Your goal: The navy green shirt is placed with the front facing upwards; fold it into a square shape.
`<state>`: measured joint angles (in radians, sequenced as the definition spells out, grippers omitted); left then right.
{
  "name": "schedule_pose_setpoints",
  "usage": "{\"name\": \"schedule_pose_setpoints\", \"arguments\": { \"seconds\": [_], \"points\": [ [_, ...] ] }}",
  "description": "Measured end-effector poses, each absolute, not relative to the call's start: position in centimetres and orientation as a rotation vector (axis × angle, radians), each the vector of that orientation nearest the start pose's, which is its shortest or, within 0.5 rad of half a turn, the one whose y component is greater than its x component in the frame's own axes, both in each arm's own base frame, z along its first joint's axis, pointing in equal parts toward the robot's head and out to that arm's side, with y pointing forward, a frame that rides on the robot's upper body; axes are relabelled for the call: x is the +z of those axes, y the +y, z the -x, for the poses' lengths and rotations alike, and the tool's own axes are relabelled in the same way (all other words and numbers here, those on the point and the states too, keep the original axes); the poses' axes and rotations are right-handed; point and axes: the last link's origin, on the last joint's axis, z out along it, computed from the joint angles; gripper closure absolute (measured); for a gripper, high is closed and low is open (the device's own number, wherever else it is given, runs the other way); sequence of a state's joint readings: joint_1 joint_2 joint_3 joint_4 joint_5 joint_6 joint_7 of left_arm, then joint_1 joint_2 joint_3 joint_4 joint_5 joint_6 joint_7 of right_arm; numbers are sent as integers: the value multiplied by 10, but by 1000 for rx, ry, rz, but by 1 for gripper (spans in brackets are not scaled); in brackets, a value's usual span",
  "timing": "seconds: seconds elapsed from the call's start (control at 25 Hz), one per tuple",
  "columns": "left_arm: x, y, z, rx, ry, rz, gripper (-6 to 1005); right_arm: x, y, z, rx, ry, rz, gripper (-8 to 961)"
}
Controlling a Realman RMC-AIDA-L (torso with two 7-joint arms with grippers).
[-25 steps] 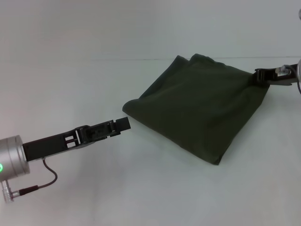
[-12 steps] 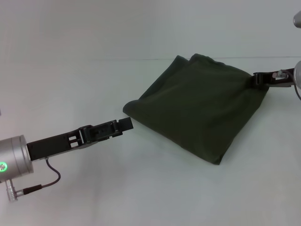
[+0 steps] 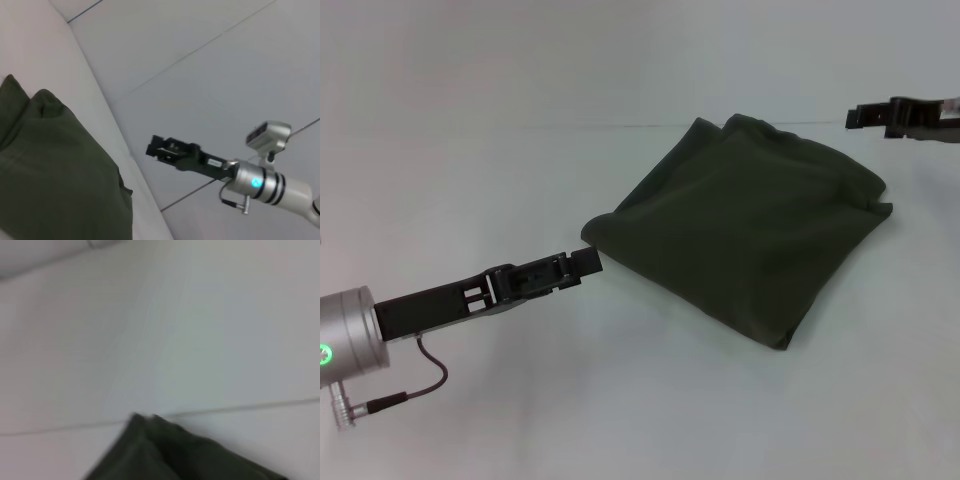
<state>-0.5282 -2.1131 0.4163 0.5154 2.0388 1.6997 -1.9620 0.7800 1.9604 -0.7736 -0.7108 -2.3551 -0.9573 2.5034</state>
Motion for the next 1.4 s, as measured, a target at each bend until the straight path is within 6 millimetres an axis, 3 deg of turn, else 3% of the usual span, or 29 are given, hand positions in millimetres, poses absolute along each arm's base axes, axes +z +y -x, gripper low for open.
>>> {"name": "schedule_pose_setpoints", "arguments": {
  "seconds": [0.12, 0.28, 0.56, 0.72, 0.88, 1.4],
  "points": [
    [-7, 305, 262, -1189, -1660, 2408, 39, 80, 452, -245, 416, 1473, 2045, 205],
    [-7, 305, 262, -1179, -1667, 2412, 39, 76, 438, -238, 367, 1544, 2170, 147],
    [-9, 305, 262, -1170, -1671, 2423, 39, 34, 424, -230, 236, 1640, 2309, 46],
    [-9, 305, 262, -1168, -1672, 2425, 39, 18, 420, -218, 135, 1656, 2375, 40],
    [-10, 304, 262, -1150, -1676, 2430, 40, 16, 414, -212, 79, 1690, 2413, 38],
    [-13, 304, 263, -1127, -1684, 2439, 40, -9, 400, -221, -33, 1734, 2433, 38]
  ]
}}
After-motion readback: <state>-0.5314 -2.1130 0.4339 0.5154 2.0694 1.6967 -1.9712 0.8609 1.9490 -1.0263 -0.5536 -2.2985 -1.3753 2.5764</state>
